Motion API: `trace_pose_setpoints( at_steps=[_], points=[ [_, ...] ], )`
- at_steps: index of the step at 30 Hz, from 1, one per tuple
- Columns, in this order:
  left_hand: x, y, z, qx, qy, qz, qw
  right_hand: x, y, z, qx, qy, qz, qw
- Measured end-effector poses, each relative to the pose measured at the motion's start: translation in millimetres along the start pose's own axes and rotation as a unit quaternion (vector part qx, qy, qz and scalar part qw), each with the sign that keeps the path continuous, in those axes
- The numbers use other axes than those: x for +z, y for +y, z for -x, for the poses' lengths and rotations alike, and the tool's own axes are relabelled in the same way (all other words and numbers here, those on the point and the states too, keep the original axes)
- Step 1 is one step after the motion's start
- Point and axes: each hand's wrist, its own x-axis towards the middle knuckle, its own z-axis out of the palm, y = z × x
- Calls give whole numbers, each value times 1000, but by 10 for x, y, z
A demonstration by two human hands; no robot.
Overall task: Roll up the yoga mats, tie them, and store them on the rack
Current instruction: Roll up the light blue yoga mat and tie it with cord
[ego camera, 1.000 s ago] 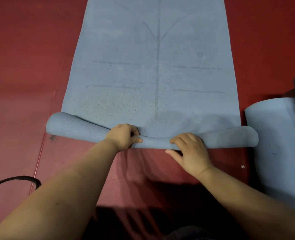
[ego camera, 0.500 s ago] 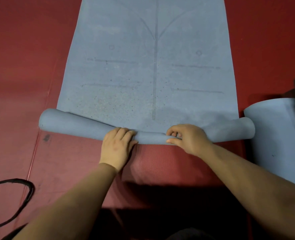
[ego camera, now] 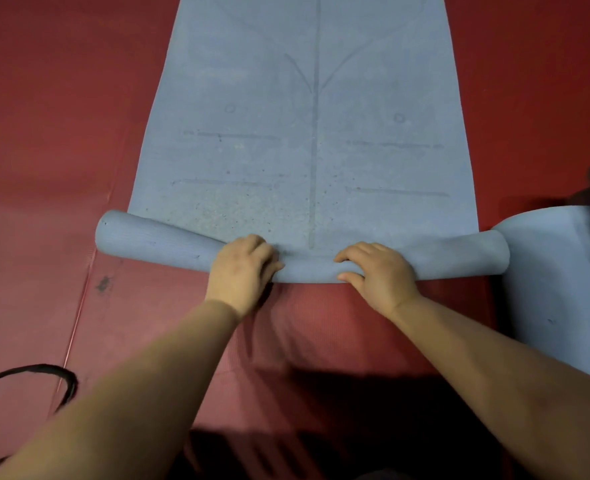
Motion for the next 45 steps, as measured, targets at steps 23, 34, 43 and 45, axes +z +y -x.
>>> trace_pose_setpoints(
  at_steps=[23,34,43,45],
  points=[
    [136,-169,-68,60,-20,-96,993,62,118,-134,-68,57,64,994],
    [-339,113,134,-54,-224,-90,969,-74,-133,329,-4,-46,13,999],
    [-329,295,759,7,-234,-55,971,-152,-358,825,132,-179,-53,973],
    [-245,359,985,54,-117,-54,990,-217,-335,737,148,-210,-72,964]
  ],
)
